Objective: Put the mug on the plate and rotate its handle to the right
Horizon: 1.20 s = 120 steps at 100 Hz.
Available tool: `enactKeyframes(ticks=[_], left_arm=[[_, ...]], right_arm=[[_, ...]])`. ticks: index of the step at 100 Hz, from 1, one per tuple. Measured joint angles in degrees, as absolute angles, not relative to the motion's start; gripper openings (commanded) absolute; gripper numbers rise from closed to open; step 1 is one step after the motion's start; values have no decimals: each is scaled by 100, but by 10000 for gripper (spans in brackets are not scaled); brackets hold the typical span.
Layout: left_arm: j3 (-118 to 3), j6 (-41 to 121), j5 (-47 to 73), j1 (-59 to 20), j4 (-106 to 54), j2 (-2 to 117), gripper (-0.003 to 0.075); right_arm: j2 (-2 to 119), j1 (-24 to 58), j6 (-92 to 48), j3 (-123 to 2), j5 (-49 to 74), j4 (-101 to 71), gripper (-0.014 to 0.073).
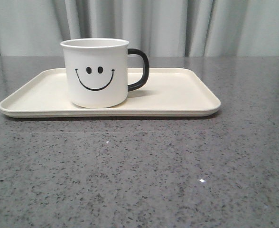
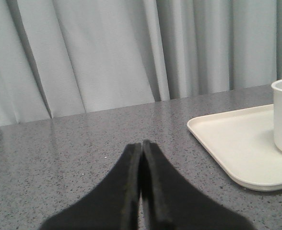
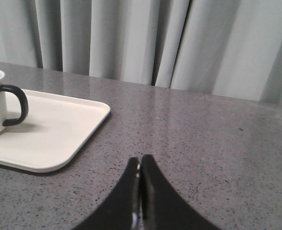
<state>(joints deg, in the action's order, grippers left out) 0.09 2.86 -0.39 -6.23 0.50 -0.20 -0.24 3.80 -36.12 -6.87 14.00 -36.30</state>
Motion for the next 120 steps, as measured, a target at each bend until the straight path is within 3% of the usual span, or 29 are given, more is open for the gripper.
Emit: enactKeyframes(ticks=[22, 120], left_arm=[[9, 286, -39, -623, 50, -20, -20], [9, 286, -39, -623, 50, -20, -20]], right_arm=[[-63, 380, -3612, -137, 1148, -3743, -118], [-63, 380, -3362, 158, 657, -3458, -118]])
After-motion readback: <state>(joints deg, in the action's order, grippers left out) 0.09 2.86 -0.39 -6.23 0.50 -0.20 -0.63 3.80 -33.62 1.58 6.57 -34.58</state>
